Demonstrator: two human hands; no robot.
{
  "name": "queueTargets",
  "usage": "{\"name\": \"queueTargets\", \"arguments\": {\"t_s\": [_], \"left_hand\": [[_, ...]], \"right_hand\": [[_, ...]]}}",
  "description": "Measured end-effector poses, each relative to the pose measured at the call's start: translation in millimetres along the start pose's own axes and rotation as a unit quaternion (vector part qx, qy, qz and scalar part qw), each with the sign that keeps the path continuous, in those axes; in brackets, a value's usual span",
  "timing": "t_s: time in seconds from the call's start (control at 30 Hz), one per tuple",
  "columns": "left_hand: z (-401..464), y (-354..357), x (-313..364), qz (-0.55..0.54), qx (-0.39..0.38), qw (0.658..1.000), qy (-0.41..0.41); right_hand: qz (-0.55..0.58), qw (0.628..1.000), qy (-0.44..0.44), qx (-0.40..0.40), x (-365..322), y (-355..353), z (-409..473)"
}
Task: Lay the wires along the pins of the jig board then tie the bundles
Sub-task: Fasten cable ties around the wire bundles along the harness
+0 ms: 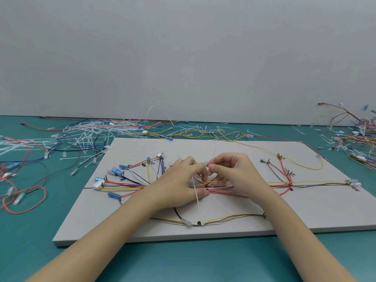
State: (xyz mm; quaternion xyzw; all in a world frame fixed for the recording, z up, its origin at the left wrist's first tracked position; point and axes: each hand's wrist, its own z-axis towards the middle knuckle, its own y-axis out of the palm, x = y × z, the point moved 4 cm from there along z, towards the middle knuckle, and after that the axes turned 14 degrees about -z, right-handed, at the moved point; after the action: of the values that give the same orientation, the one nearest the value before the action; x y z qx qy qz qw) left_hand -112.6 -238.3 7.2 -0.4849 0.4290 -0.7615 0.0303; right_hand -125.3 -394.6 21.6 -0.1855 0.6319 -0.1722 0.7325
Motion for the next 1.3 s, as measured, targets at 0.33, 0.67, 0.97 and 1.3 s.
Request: {"name": "queueTargets", "arguments": {"t_s": [0.33, 0.67, 0.97, 1.3], "left_hand": [[-0.2, -2.0, 2.1, -0.006, 0.017, 1.000, 0.015], [-0.4, -8.6, -1.1, -0.012, 0.032, 0.999, -0.005], [-0.8, -9.9, -8.0, -0.047, -0.021, 0.998, -0.048], [2.9, -9.2, -10.3, -0.084, 0.011, 0.996, -0.026]], "right_hand": [[-0.017, 0.999, -0.021, 0.034, -0.2, -2.8, 1.1], [-0.101, 0.992, -0.071, 0.037, -5.2, 4.8, 4.3], [-0.146, 0.986, -0.083, -0.002, -12.5, 2.5, 14.0], [-0.195, 0.975, -0.096, -0.044, -7.4, 10.0, 16.4]]}}
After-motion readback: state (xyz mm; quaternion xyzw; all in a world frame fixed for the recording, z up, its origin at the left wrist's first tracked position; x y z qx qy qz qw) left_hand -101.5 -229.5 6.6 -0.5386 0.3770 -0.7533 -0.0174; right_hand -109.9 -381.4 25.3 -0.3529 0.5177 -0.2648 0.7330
